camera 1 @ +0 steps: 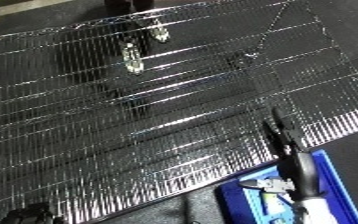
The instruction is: Pick up the object and place it into the box
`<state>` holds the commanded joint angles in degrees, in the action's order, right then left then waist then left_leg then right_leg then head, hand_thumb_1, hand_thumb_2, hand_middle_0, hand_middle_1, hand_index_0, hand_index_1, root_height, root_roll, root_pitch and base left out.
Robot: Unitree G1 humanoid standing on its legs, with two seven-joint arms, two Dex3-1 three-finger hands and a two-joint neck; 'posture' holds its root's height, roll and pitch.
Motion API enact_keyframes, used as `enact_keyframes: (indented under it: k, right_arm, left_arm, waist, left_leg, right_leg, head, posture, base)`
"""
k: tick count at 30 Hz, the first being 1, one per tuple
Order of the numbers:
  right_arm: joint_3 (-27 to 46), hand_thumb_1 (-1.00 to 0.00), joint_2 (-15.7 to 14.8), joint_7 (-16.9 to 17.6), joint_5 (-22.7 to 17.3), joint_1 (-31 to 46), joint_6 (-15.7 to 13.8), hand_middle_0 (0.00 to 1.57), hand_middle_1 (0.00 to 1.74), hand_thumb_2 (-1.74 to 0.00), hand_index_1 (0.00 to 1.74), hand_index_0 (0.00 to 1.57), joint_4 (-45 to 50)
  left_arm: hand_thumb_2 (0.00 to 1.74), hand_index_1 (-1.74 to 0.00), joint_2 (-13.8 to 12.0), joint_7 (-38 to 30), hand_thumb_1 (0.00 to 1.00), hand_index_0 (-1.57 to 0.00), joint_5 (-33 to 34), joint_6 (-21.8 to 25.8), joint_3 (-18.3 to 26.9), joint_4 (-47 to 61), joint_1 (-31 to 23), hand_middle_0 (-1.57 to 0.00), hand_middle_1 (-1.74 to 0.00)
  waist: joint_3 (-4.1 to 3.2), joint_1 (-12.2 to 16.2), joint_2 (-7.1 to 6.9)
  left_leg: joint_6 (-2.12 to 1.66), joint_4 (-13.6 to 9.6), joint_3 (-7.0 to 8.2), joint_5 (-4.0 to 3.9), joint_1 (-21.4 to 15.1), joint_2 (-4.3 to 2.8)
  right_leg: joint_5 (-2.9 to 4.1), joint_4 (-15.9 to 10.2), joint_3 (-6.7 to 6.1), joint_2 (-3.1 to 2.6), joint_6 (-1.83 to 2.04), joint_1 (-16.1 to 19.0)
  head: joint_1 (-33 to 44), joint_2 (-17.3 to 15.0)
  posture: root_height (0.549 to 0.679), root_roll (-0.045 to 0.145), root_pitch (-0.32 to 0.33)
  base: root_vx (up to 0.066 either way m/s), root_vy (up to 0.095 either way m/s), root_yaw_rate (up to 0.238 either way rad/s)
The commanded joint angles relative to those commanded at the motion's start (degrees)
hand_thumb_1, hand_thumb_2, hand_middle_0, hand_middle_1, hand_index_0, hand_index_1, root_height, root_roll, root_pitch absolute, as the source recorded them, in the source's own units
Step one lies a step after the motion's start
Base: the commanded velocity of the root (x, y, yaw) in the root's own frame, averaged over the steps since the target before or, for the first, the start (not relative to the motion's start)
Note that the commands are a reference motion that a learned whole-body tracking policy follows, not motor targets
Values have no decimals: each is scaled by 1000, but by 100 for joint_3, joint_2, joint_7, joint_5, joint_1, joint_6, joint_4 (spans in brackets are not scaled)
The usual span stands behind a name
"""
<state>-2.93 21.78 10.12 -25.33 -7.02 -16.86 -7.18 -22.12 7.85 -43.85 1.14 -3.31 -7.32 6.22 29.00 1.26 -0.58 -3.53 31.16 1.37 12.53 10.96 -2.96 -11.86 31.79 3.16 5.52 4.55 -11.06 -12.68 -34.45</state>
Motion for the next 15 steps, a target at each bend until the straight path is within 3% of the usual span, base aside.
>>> enact_keyframes:
  k: [15]
  right_arm:
    - [2, 0, -13, 177, 239, 56, 43, 0, 0, 0, 0, 0, -53]
  left_arm:
    - [1740, -1740, -12, 60, 1000, -1570, 18, -29, 42, 2, -47, -1570, -1740]
  waist:
    - [8, 18, -8]
  left_leg:
    - [-5, -1, 20, 21, 0, -12]
  right_leg:
    - [11, -4, -10, 23, 39, -32]
  head:
    - [-34, -77]
  posture:
    - [662, 35, -94]
  base:
    - [4, -3, -8]
